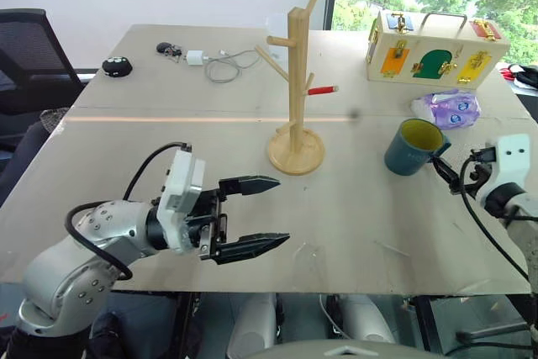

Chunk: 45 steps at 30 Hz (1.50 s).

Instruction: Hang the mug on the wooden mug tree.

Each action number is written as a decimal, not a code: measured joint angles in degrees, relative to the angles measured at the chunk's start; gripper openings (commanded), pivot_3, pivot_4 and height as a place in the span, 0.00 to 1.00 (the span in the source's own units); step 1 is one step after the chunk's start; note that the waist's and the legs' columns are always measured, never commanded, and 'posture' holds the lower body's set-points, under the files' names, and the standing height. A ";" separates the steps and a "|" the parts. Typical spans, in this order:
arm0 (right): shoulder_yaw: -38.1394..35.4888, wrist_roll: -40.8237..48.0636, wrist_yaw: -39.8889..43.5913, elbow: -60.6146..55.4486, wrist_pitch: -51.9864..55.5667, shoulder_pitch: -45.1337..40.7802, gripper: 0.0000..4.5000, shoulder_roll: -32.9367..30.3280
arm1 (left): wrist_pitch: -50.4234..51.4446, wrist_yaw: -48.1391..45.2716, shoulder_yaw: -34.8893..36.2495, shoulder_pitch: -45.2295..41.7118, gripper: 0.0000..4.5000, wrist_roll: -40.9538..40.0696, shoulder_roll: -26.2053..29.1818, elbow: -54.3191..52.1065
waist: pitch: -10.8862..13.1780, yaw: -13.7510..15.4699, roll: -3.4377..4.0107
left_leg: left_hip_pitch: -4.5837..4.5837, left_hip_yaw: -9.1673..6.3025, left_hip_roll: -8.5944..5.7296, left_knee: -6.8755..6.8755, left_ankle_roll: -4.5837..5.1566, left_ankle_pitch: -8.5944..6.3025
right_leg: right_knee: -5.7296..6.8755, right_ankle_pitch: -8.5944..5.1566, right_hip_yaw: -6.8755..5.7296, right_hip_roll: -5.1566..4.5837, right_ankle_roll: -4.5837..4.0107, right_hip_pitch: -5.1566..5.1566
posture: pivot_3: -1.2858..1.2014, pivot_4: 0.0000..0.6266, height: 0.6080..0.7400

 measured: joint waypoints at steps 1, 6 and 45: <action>0.47 -0.48 -0.23 0.60 0.26 -0.61 0.98 -0.02 | -0.03 0.12 0.01 0.00 1.00 -0.01 0.00 -0.01 | 0.00 -0.03 0.00 | 0.00 0.01 0.00 0.00 0.00 0.00 | 0.00 0.00 0.01 0.00 0.00 0.00 | 0.52 0.24 1.00; 2.63 -2.56 -1.11 3.76 0.70 -3.28 0.98 0.08 | -0.04 1.11 0.04 -0.12 1.00 -0.03 0.08 -0.04 | 0.01 -0.07 0.01 | 0.00 0.02 0.00 0.00 0.00 0.00 | 0.00 0.00 0.03 0.01 0.00 -0.01 | 0.52 0.24 1.00; 8.19 -9.31 -4.64 18.60 -7.77 -15.94 0.62 9.12 | -1.74 3.80 4.11 6.00 1.00 -0.02 0.59 -2.13 | 0.05 -1.40 0.09 | -0.01 0.03 0.02 -0.01 -0.02 0.01 | 0.00 0.01 0.05 0.02 -0.01 -0.03 | 0.52 0.24 1.00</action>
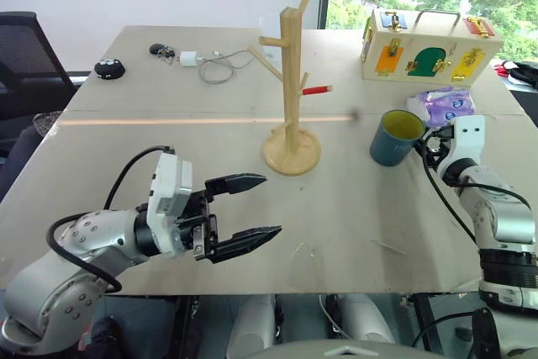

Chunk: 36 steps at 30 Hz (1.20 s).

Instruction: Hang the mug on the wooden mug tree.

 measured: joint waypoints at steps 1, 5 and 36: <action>0.15 -0.14 0.17 0.82 -0.57 -0.34 0.62 0.24 | -0.11 -0.01 0.06 0.24 1.00 0.02 -0.01 0.00 | 0.00 -0.04 0.00 | 0.00 0.00 0.00 0.00 0.00 0.00 | 0.00 0.00 0.00 0.00 0.00 0.00 | 0.52 0.24 1.00; 0.80 -0.73 0.48 3.20 -2.10 -1.57 0.62 0.87 | -0.92 -0.04 0.54 1.55 1.00 0.09 -0.04 -0.01 | 0.01 -0.09 0.02 | 0.00 0.01 0.01 -0.01 0.00 0.00 | 0.00 0.00 0.01 0.00 0.00 -0.01 | 0.52 0.24 1.00; 0.53 6.06 7.77 -11.07 2.42 0.77 0.01 -2.05 | -3.66 2.10 2.02 4.22 1.00 1.25 -1.73 0.70 | 0.08 0.08 0.12 | -0.22 0.02 0.01 -0.03 0.00 0.00 | -0.01 0.00 0.00 -0.04 0.00 -0.24 | 0.52 0.24 1.00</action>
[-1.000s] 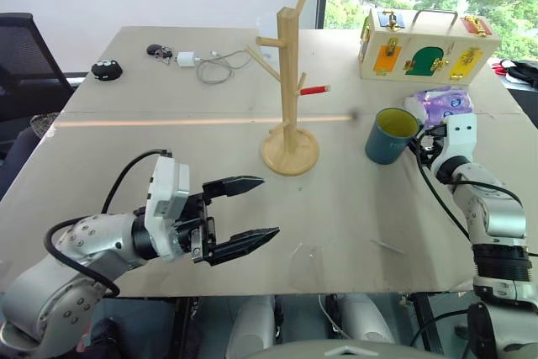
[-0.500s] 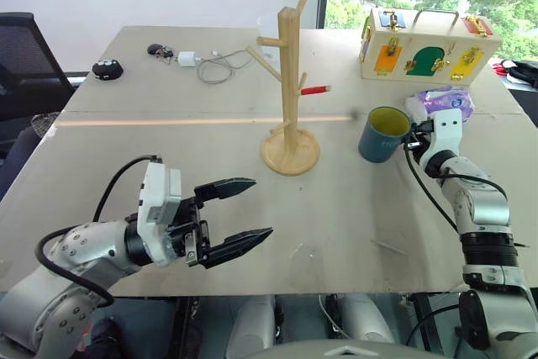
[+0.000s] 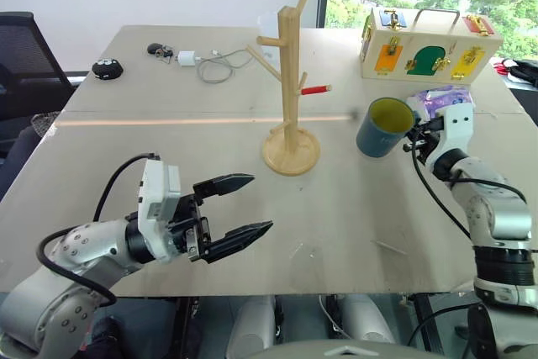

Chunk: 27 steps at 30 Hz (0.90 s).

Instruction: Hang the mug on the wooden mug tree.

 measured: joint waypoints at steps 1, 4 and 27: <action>-0.53 2.04 2.37 -2.92 1.05 0.81 0.01 -2.12 | -0.11 0.37 0.14 -0.02 1.00 0.00 -0.50 0.40 | 0.01 0.05 0.02 | -0.01 0.00 0.00 -0.01 0.01 0.00 | -0.02 0.00 0.00 0.00 0.00 -0.01 | 0.52 0.24 1.00; -1.03 8.23 9.23 -10.38 3.85 1.40 0.01 -7.67 | -1.38 1.55 0.79 0.08 1.00 0.55 -2.52 1.42 | 0.03 -0.14 0.02 | 0.00 0.00 0.01 -0.04 0.01 -0.01 | -0.03 0.00 0.00 0.01 0.01 -0.02 | 0.52 0.24 1.00; 22.29 5.92 36.46 12.16 3.96 -35.03 0.01 -12.17 | -2.01 -8.89 12.95 5.75 1.00 -5.96 -0.88 8.66 | 0.10 -0.06 -0.09 | -0.37 0.14 -0.02 -0.21 -0.23 0.12 | -0.10 0.03 -0.07 -0.15 -0.02 -0.45 | 0.52 0.24 1.00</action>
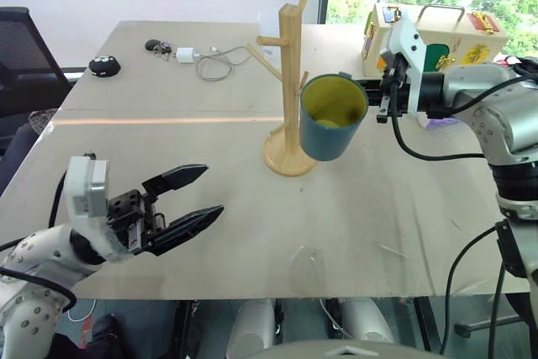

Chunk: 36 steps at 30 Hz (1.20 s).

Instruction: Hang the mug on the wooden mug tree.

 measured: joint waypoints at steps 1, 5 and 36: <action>0.04 -0.46 0.51 0.71 -0.40 -0.36 0.01 0.19 | -0.01 0.00 0.51 0.40 1.00 -0.08 -0.14 -0.26 | 0.00 -0.03 0.00 | 0.00 0.01 0.00 0.00 0.00 0.00 | 0.03 0.00 0.00 0.00 0.00 -0.01 | 0.52 0.24 1.00; 0.67 -2.11 1.83 1.95 -0.75 -2.00 0.01 1.68 | -0.37 0.02 1.12 1.54 1.00 -0.29 -0.90 -0.90 | 0.00 -0.13 0.00 | 0.05 0.03 0.02 0.00 0.02 -0.01 | 0.08 0.00 0.01 0.02 -0.01 -0.03 | 0.52 0.24 1.00; -12.60 2.36 1.20 -13.56 4.41 13.99 0.73 -3.08 | -1.44 4.52 -4.01 -0.25 1.00 3.43 -3.75 -0.26 | -0.02 0.07 -0.05 | 0.10 0.08 -0.01 -0.05 0.23 -0.13 | 0.10 0.01 0.03 -0.04 0.00 0.01 | 0.52 0.24 1.00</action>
